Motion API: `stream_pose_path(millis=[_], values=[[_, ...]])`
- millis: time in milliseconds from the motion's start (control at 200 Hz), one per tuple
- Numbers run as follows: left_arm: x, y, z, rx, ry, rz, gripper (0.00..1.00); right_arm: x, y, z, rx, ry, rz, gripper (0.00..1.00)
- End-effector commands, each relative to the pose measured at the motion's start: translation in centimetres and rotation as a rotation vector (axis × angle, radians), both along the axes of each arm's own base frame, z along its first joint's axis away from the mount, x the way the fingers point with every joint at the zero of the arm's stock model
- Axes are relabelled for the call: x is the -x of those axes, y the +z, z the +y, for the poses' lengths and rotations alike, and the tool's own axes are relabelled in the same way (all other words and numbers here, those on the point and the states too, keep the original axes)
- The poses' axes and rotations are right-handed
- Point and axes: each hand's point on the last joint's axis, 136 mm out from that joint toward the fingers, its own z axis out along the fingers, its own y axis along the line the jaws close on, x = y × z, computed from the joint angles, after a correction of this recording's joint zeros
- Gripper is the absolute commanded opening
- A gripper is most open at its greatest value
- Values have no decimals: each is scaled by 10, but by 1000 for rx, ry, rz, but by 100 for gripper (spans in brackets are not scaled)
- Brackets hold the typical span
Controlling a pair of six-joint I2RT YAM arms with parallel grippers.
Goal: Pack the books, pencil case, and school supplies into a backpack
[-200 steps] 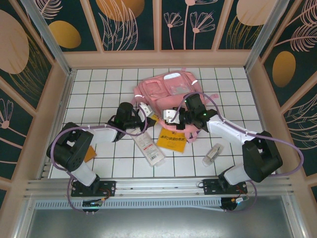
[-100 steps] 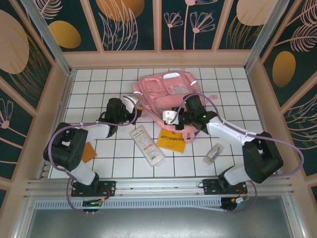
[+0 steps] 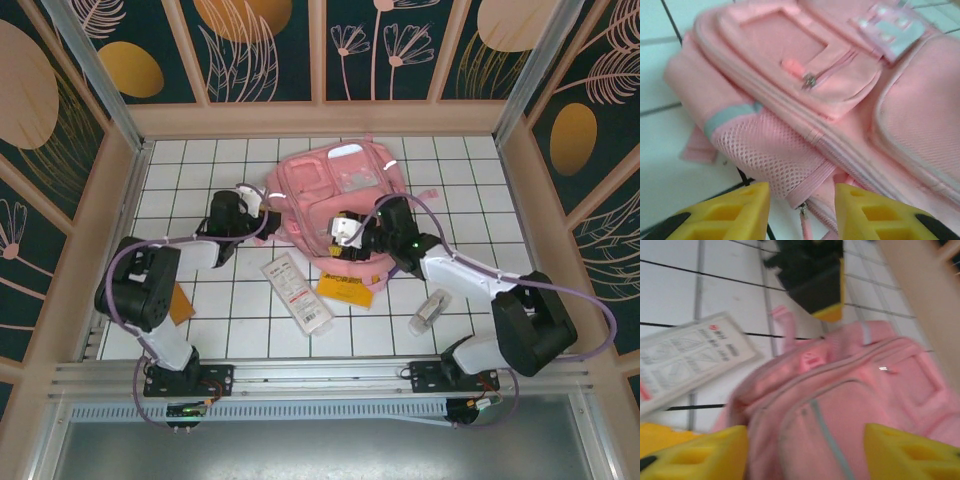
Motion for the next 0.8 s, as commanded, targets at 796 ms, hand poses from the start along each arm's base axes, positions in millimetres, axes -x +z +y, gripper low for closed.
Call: stream_pose_path(millis=[796], values=[[74,-31,-178,-453,-912,-301,67,-67,-34,-271,-817,-1558,882,99]])
